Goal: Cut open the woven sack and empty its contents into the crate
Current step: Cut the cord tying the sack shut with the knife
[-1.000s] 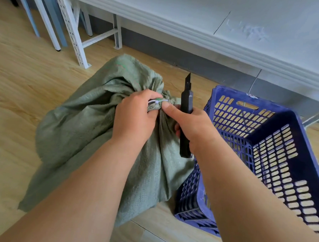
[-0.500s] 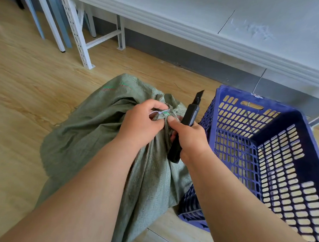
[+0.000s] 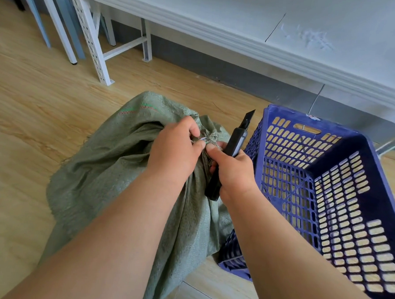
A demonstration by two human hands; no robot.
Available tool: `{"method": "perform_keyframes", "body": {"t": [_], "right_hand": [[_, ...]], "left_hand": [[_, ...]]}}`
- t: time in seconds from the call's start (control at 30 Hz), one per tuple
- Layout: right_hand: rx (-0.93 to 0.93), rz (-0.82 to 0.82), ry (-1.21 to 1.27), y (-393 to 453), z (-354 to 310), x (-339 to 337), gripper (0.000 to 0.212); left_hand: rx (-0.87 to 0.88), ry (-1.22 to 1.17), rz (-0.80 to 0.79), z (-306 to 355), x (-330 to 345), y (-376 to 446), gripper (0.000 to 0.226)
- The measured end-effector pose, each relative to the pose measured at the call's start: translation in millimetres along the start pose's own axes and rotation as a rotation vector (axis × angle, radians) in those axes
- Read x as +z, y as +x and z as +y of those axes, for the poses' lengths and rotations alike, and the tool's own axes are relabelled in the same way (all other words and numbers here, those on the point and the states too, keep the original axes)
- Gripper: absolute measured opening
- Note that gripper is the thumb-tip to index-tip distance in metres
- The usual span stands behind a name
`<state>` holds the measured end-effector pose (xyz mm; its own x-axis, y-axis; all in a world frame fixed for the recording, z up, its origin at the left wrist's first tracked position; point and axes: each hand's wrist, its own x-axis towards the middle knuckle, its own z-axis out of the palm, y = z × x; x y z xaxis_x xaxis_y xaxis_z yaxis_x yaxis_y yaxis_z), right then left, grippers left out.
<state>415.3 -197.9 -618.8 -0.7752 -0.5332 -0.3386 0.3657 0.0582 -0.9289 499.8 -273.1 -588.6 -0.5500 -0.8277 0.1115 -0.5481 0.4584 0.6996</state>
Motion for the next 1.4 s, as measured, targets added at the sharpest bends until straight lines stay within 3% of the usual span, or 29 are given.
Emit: {"method": "perform_keyframes", "body": {"t": [0.07, 0.27, 0.43, 0.6, 0.7, 0.8, 0.9, 1.03, 1.1, 1.27, 1.4], "right_hand": [[0.003, 0.006, 0.0, 0.0, -0.3, -0.2, 0.015], [0.008, -0.022, -0.038, -3.0, 5.5, -6.3, 0.014], [0.028, -0.102, -0.114, -3.4, -2.5, -12.1, 0.014], [0.124, -0.034, -0.371, 9.1, -30.5, -7.1, 0.045], [0.274, -0.054, -0.375, 17.7, -38.7, 3.1, 0.039], [0.312, -0.003, -0.393, 22.5, -43.2, 7.8, 0.037], [0.238, 0.039, -0.334, 20.3, -38.5, 6.2, 0.031], [-0.142, 0.031, -0.208, 12.4, -20.9, 4.7, 0.017], [-0.246, -0.033, -0.199, 8.7, -19.6, 4.2, 0.01], [-0.279, -0.231, -0.395, 7.2, -22.8, -3.1, 0.018], [-0.293, -0.187, -0.471, 9.0, -27.9, -1.3, 0.013]], "left_hand": [[0.019, 0.058, 0.021, 1.8, -1.1, -0.3, 0.01], [-0.038, 0.079, -0.128, 0.7, -7.1, 1.6, 0.003], [0.007, 0.046, -0.02, -3.1, -0.4, -2.7, 0.007], [0.232, 0.037, 0.141, 0.5, 4.7, -4.6, 0.007], [0.365, 0.005, 0.16, -0.8, 7.8, -4.4, 0.005], [0.435, 0.014, 0.165, -3.9, 9.3, -6.5, 0.004], [0.374, -0.01, 0.124, -7.7, 9.8, -5.2, 0.004], [0.206, -0.066, 0.132, -12.1, 8.7, 2.7, 0.005], [0.182, -0.072, 0.131, -10.6, 8.1, 5.6, 0.007], [0.11, -0.075, 0.155, -12.6, 7.6, 6.4, 0.007], [0.028, -0.143, 0.126, -6.8, 7.3, 8.3, 0.004]]}}
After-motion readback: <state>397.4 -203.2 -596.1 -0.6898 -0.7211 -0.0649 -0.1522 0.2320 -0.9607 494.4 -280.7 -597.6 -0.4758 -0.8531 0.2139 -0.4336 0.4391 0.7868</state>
